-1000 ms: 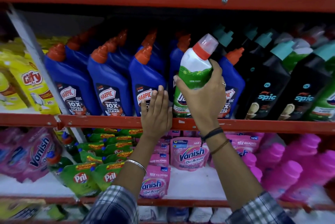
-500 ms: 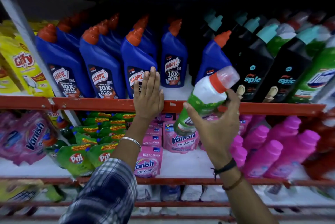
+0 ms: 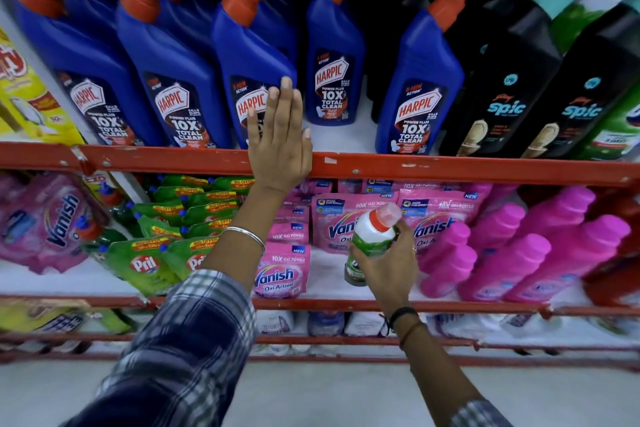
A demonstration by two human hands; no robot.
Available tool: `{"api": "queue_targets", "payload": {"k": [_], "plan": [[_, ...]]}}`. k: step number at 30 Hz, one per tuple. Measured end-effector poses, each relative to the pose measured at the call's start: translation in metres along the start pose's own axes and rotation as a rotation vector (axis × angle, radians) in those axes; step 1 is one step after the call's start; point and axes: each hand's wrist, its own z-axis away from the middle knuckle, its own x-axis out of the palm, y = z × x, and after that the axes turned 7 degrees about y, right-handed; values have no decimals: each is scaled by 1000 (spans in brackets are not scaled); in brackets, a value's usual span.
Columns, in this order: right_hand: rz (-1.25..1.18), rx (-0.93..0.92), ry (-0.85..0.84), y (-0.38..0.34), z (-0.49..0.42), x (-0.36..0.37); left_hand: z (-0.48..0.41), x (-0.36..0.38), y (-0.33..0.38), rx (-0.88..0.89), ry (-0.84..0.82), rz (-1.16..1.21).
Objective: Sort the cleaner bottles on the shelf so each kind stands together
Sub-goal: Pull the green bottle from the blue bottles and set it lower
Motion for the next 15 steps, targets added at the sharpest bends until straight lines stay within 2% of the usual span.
{"api": "queue_targets", "payload": {"k": [6,15], "plan": [[27,37,2,23,9,6,2,1,0,-12,-21,5],[64,-29,-18,28,17,10,2,-1,0,-16,-27,-10]]}}
